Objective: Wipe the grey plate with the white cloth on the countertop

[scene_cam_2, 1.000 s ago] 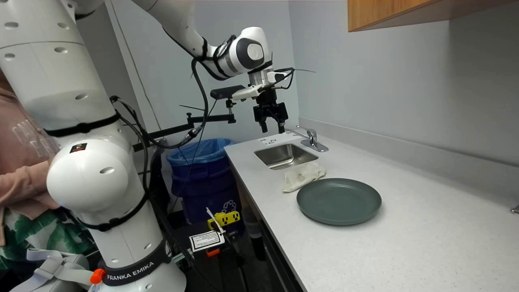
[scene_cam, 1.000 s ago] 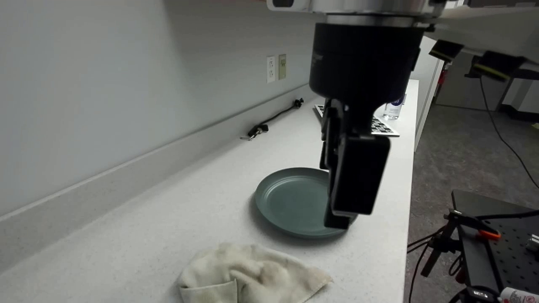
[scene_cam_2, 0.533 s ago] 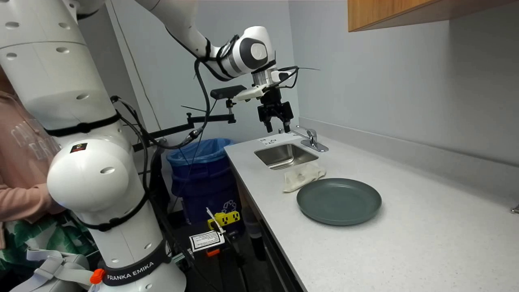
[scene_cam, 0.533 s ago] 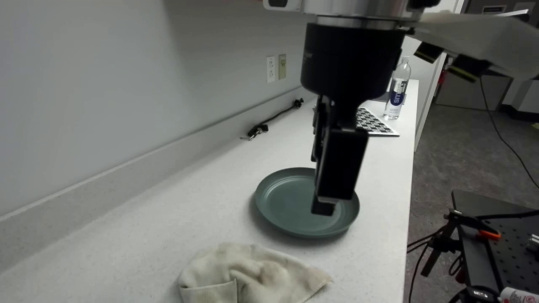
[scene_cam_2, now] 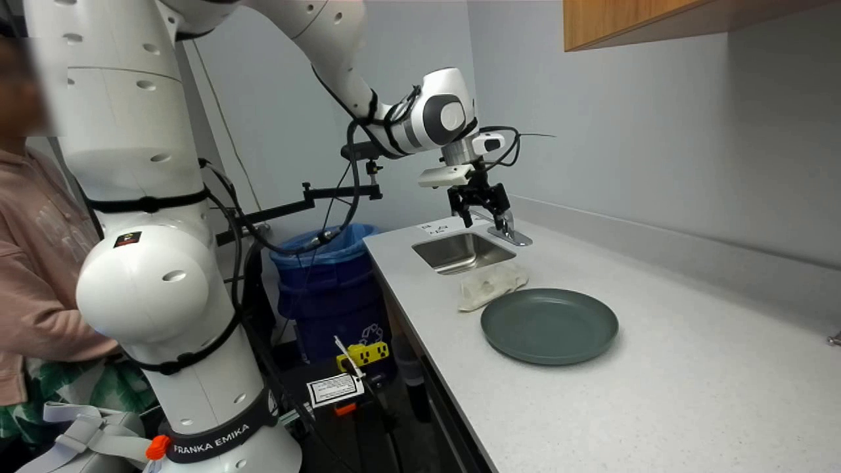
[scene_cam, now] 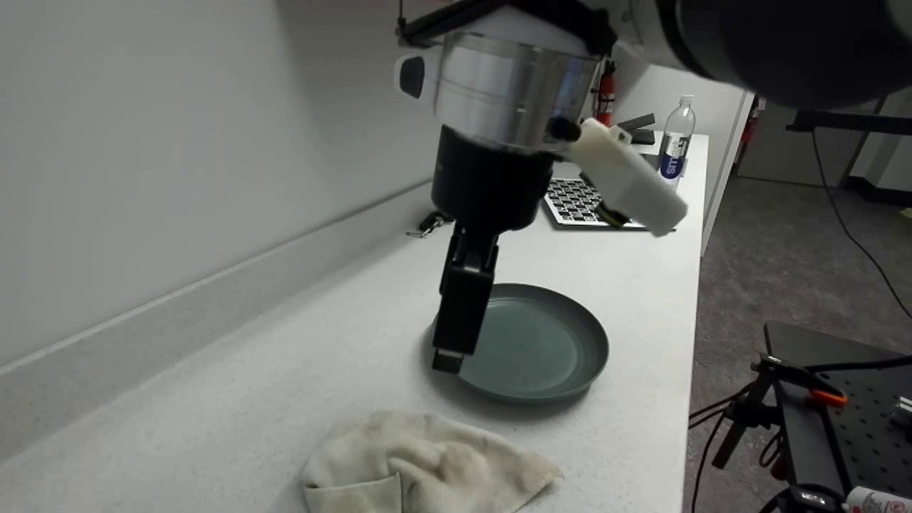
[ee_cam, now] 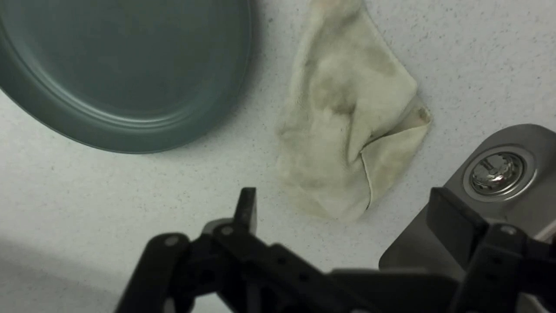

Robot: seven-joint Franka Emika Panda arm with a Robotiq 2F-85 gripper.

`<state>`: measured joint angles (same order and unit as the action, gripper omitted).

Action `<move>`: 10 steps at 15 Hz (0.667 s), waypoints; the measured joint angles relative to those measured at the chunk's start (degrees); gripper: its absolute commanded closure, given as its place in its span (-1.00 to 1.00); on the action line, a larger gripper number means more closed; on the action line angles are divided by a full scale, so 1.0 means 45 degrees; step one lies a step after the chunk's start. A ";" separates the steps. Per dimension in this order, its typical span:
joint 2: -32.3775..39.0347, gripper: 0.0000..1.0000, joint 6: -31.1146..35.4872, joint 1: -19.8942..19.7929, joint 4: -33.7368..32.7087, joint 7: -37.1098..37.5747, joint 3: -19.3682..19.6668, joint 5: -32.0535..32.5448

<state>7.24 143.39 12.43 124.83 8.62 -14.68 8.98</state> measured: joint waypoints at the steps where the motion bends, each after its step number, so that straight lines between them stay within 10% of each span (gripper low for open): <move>1: 0.0398 -1.00 0.0366 0.0011 -0.0153 -0.0007 0.0041 0.0000; 10: 0.3508 -1.00 0.1027 0.0993 -0.1803 0.0006 0.0691 0.0732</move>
<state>23.03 148.01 16.90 116.72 8.65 -11.58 12.28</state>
